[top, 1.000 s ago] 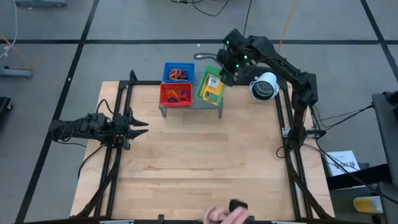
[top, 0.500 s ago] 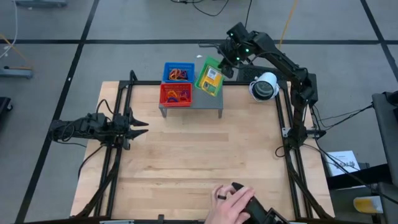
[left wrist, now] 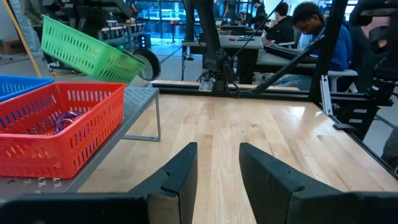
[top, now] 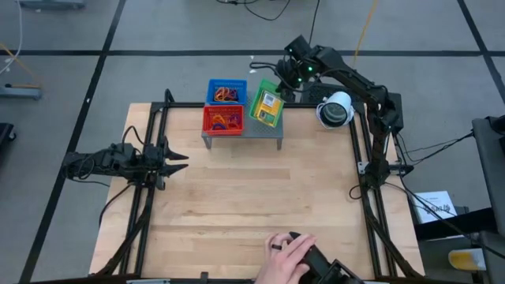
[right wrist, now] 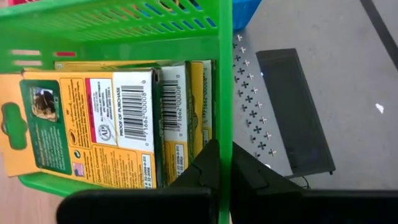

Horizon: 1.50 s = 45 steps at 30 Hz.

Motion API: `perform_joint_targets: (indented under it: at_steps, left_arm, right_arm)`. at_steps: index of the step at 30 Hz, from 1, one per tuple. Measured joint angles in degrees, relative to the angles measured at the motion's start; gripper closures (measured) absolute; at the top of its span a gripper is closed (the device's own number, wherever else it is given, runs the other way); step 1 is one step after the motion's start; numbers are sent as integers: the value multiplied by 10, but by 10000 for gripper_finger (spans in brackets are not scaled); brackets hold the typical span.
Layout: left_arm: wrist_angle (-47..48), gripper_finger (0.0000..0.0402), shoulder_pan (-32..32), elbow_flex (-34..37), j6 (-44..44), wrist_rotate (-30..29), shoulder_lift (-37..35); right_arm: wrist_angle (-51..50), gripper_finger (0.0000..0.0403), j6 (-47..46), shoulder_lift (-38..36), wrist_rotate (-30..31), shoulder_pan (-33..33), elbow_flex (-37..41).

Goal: Pick & Place Office Desk Supplies
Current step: Put the green bin on the shelf

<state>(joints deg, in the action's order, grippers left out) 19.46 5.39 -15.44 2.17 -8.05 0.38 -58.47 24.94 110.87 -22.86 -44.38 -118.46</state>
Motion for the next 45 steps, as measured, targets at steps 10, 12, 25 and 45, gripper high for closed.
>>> perform_joint_targets:
  at_steps: [10, 12, 25, 45]
  left_arm:
    - [0, 272, 0, 0, 0, 0, 0]
    - [0, 272, 0, 0, 0, 0, 0]
    - [0, 273, 0, 0, 0, 0, 0]
    - [0, 272, 0, 0, 0, 0, 0]
  right_arm:
    - [13, 403, 13, 0, -31, 2, 42]
    - [13, 403, 15, 0, -31, 2, 47]
    - [21, 403, 23, 0, -46, 3, 79]
    - [32, 364, 13, 0, -44, 6, 79]
